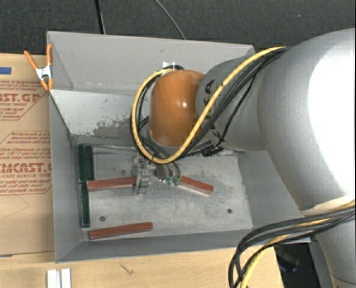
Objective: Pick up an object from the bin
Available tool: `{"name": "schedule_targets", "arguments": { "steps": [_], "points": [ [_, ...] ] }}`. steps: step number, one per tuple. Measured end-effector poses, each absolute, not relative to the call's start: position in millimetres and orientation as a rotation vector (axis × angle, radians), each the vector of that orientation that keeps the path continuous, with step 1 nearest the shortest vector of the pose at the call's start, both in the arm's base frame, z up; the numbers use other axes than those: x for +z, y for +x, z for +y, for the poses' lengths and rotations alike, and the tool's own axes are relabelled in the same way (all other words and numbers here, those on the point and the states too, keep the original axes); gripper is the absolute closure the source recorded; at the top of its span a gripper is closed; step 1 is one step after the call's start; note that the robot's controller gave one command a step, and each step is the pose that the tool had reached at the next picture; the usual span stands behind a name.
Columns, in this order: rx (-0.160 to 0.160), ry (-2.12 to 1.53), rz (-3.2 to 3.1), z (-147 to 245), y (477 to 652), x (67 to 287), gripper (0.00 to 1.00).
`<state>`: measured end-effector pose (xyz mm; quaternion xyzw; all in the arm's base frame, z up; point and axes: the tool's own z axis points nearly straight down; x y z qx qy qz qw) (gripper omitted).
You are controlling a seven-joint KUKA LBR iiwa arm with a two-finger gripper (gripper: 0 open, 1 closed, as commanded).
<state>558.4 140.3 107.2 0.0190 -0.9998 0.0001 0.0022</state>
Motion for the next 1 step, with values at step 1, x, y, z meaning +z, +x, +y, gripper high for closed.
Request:
{"name": "schedule_targets", "arguments": {
  "steps": [1],
  "points": [
    [-0.001,0.06,-3.139,140.6,558.9,123.7,1.0]
  ]
}}
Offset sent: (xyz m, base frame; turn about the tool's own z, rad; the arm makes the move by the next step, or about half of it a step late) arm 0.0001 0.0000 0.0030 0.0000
